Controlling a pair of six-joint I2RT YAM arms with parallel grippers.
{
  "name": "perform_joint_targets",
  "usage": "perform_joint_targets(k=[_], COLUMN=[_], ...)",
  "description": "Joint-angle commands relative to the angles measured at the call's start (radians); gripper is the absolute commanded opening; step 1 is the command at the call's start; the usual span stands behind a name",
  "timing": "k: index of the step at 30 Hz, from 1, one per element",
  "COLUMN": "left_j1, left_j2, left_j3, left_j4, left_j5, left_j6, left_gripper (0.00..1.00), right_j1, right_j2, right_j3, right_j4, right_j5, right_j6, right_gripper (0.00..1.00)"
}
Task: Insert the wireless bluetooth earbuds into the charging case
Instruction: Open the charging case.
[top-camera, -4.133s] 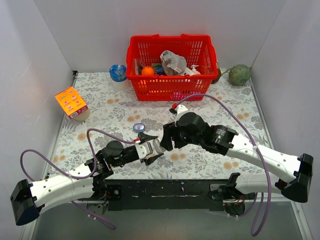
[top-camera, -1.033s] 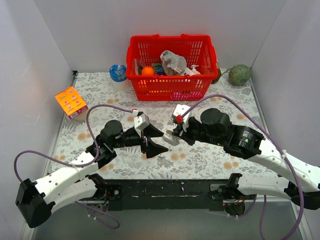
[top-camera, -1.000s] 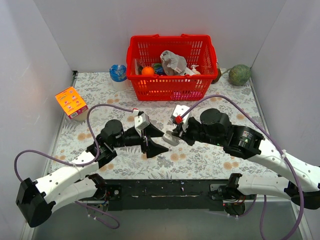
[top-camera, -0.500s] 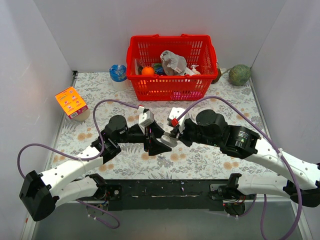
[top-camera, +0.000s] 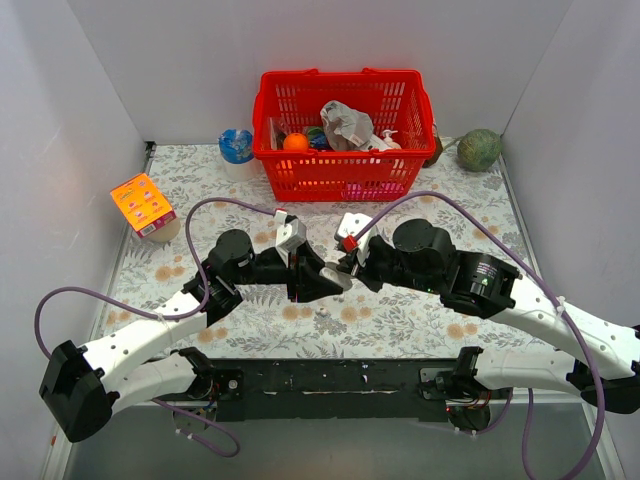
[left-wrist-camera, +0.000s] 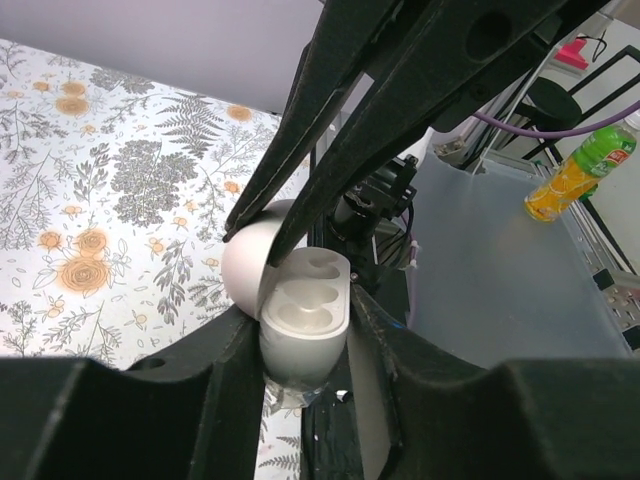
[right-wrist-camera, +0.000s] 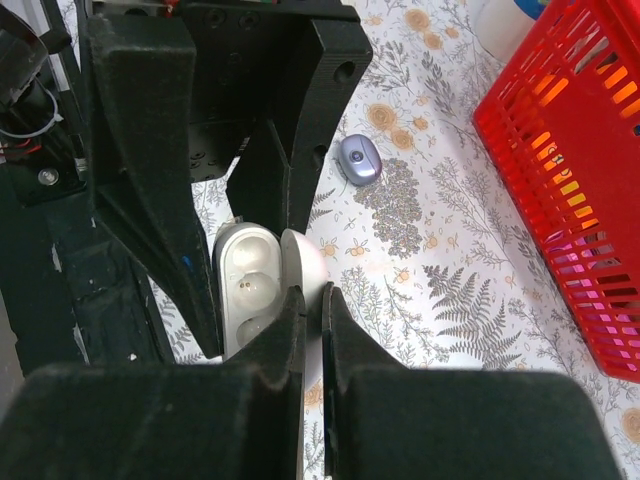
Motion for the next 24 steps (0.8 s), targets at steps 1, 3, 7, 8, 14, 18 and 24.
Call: perform_joint_targets(k=[1, 3, 7, 8, 14, 18, 24], left_j1=[0.0, 0.0, 0.0, 0.0, 0.0, 0.0, 0.0], left_j2=[-0.003, -0.005, -0.012, -0.017, -0.041, -0.066, -0.119], left_j3=[0.001, -0.004, -0.014, -0.017, -0.051, -0.072, -0.111], left_j4=[0.039, 0.043, 0.055, 0.058, 0.067, 0.075, 0.055], left_j5=[0.016, 0.016, 0.008, 0.007, -0.016, -0.039, -0.099], left_j6=[0.004, 0.007, 0.009, 0.01, 0.017, 0.021, 0.029], left_gripper=[0.28, 0.2, 0.09, 0.05, 0.0, 0.0, 0.0], right_j1=[0.008, 0.008, 0.011, 0.013, 0.013, 0.013, -0.074], right_j2=[0.001, 0.001, 0.006, 0.007, 0.006, -0.011, -0.057], right_j3=[-0.004, -0.001, -0.001, -0.001, 0.004, 0.011, 0.048], right_j4=[0.053, 0.051, 0.048, 0.048, 0.051, 0.089, 0.142], right_j5=[0.021, 0.022, 0.021, 0.022, 0.044, 0.102, 0.093], right_j6=[0.009, 0.009, 0.012, 0.014, 0.034, 0.104, 0.265], right_gripper=[0.01, 0.01, 0.01, 0.01, 0.02, 0.42, 0.63])
